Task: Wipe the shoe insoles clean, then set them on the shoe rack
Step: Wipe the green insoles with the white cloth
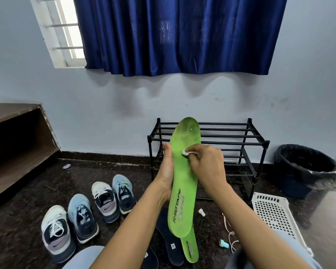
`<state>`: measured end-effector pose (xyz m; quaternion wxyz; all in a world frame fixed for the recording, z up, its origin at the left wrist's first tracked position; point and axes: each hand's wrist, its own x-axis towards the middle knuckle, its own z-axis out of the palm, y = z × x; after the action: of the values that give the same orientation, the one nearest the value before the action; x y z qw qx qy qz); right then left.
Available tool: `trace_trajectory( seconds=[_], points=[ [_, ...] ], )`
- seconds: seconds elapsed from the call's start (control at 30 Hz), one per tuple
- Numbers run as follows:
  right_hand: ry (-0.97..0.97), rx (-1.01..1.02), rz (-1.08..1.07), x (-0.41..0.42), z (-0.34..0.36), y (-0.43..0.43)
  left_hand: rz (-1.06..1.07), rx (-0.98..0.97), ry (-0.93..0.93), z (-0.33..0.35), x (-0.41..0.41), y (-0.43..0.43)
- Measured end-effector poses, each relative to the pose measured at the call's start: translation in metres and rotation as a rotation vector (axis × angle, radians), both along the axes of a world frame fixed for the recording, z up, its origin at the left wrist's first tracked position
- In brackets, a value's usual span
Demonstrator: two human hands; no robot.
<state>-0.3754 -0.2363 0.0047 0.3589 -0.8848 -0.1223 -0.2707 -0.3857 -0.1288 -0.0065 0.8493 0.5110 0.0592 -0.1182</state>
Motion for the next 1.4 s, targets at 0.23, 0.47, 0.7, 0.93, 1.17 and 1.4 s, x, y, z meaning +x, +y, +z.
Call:
trace_trajectory(
  seconds=[0.23,0.47,0.7,0.93,1.17,1.4],
  points=[
    [0.073,0.044,0.254,-0.032,-0.004,0.015,0.017,-0.067,-0.008,0.009,0.005,0.015],
    [-0.102,0.082,0.101,-0.013,0.003,0.018,-0.015,-0.082,0.024,0.005,-0.004,-0.001],
    [-0.052,0.084,0.192,-0.021,0.006,0.019,0.096,-0.125,0.048,0.006,0.003,-0.001],
    [-0.005,0.171,0.226,-0.02,0.003,0.021,0.117,-0.083,0.075,0.012,0.005,0.004],
    [-0.095,0.281,0.097,-0.006,0.01,0.013,-0.036,-0.083,0.049,0.01,-0.006,-0.019],
    [0.054,0.359,0.251,-0.025,0.005,0.02,0.071,-0.005,0.1,0.023,0.0,0.002]
  ],
)
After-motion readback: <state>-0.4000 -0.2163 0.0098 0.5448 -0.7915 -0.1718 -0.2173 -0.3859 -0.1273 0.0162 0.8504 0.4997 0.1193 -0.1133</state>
